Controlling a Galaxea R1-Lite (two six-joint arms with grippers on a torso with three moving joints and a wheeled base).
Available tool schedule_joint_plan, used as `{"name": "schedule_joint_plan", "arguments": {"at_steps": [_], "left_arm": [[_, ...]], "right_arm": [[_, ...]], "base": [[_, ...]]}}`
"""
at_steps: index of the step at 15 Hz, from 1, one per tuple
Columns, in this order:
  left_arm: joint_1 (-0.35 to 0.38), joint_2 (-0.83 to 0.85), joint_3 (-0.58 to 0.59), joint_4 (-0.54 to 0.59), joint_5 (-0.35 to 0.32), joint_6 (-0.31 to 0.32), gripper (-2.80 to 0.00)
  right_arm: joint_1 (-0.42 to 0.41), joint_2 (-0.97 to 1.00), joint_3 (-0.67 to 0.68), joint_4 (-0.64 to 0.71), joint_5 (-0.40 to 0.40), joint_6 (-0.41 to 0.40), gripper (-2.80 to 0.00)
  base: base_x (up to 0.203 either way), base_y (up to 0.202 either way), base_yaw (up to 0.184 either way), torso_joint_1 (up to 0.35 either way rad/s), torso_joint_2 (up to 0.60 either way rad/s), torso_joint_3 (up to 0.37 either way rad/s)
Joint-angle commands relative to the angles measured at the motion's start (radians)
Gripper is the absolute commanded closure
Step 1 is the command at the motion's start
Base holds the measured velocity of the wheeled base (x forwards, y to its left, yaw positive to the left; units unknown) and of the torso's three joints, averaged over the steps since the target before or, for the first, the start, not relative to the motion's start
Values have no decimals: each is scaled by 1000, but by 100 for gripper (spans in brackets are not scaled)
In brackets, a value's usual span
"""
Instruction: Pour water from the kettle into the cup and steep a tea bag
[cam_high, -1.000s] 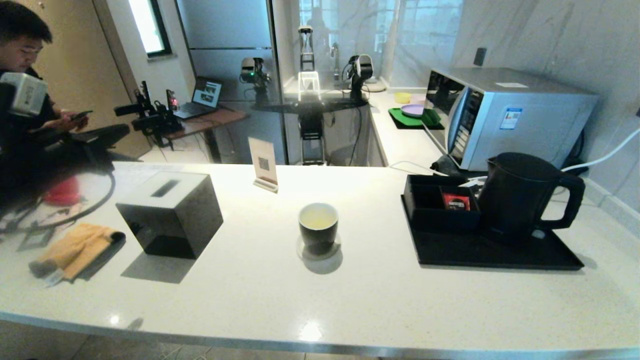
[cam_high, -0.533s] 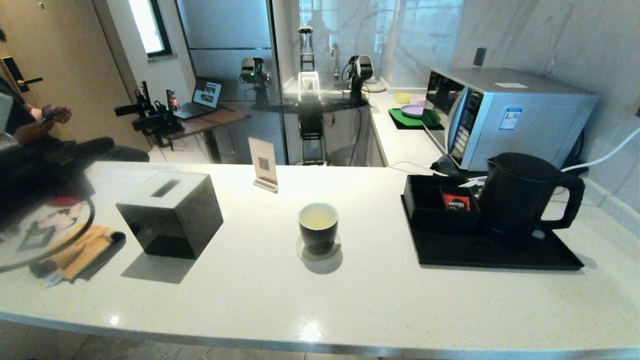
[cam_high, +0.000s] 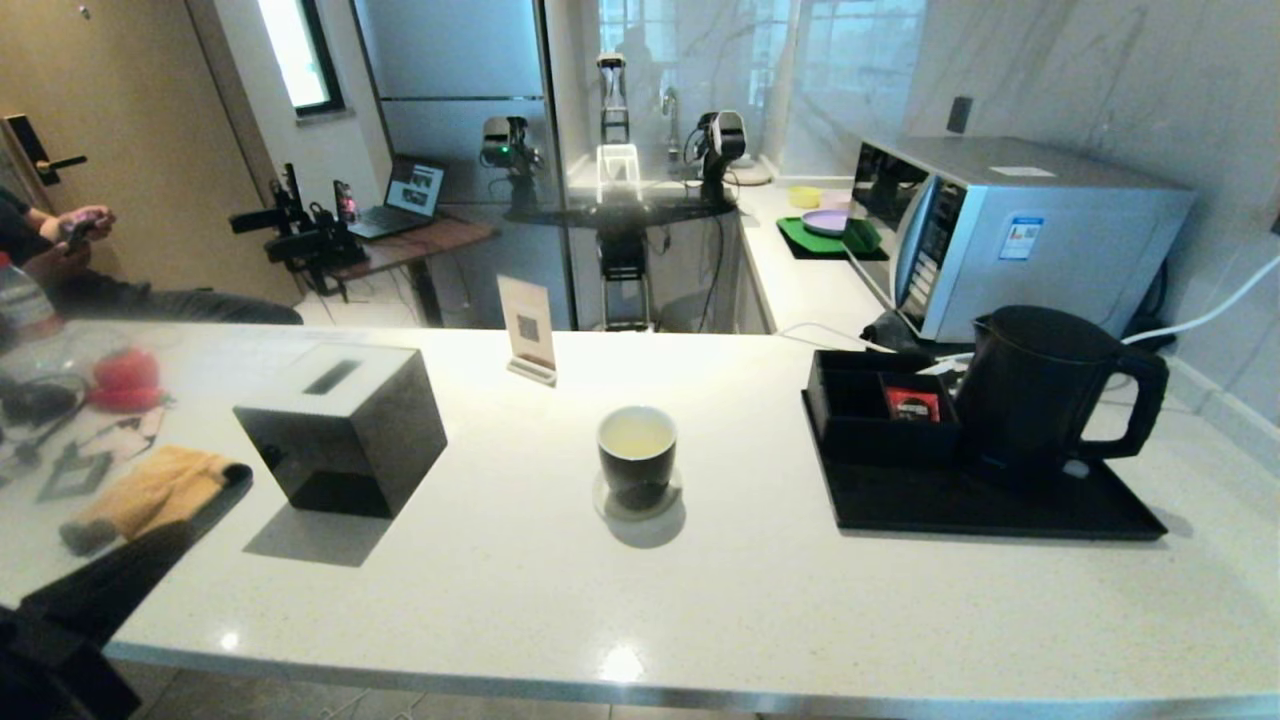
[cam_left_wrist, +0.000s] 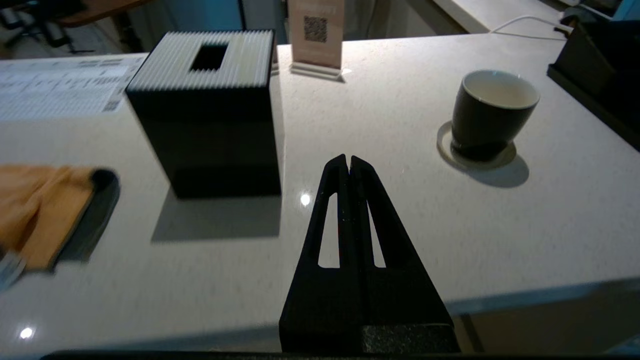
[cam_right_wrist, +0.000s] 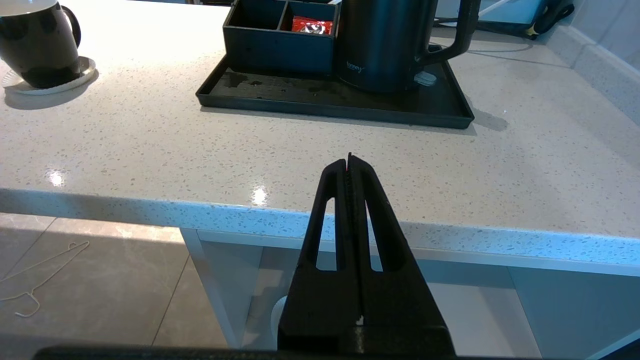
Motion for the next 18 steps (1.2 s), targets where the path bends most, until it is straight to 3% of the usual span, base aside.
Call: {"name": "schedule_joint_plan", "arguments": {"at_steps": [1, 4, 6, 7, 10, 18], "left_arm": [[-45, -310, 49, 182, 73, -2, 0], [-77, -546, 67, 447, 188, -1, 0], [-113, -636, 72, 538, 311, -2, 0], [-125, -693, 73, 573, 339, -2, 0], [-138, -821, 74, 654, 342, -4, 0], [-140, -830, 74, 676, 337, -25, 0]], "right_arm": [[0, 0, 0, 0, 0, 0, 0], [0, 0, 0, 0, 0, 1, 0], [0, 0, 0, 0, 0, 0, 0], [0, 0, 0, 0, 0, 0, 0], [0, 0, 0, 0, 2, 1, 0], [0, 0, 0, 0, 0, 1, 0]], "base": [[0, 0, 0, 0, 0, 0], [0, 0, 0, 0, 0, 0], [0, 0, 0, 0, 0, 0], [0, 0, 0, 0, 0, 0], [0, 0, 0, 0, 0, 0], [0, 0, 0, 0, 0, 0]]}}
